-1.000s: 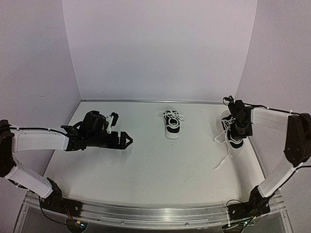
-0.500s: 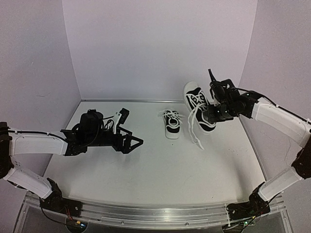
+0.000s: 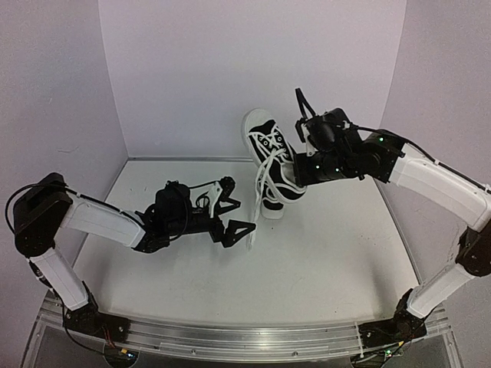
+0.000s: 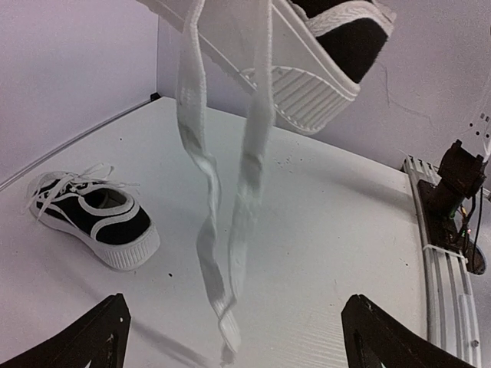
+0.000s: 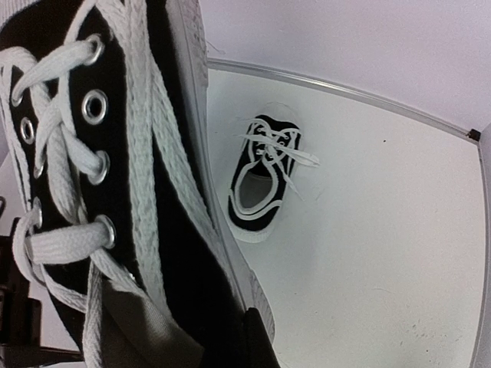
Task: Tie the shoes
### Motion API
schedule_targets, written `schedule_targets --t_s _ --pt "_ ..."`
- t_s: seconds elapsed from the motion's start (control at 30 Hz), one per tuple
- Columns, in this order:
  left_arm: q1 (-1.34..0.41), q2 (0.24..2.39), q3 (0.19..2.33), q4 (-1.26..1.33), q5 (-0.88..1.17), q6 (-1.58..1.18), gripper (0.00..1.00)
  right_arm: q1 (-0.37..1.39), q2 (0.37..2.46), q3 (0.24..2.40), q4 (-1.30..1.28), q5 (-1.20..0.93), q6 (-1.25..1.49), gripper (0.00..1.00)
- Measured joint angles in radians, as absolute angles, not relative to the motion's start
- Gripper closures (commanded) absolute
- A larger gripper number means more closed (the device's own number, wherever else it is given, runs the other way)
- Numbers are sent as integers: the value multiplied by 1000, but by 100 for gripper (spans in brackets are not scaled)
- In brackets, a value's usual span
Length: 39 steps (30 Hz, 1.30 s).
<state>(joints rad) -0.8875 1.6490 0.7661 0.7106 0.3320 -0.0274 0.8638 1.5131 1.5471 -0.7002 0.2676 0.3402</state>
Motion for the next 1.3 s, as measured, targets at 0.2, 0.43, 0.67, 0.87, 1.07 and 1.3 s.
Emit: schedule_targets --t_s 0.2,0.43,0.67,0.87,1.07,1.3 --pt "-894 1755 782 857 311 6 37 935 1556 1580 -707 268 357 100" --pt "-903 1787 737 1025 329 -30 92 953 1560 1597 -724 299 393 100" --pt "-906 1678 612 940 326 -90 100 953 1558 1580 -720 338 454 100" --pt "-913 1292 616 592 288 -120 100 977 1557 1393 -648 327 611 100" --pt "-915 1002 660 250 217 -149 100 1071 1626 1264 -601 320 792 100" --pt "-915 1042 662 -28 148 -219 100 1185 1793 1266 -501 317 995 100"
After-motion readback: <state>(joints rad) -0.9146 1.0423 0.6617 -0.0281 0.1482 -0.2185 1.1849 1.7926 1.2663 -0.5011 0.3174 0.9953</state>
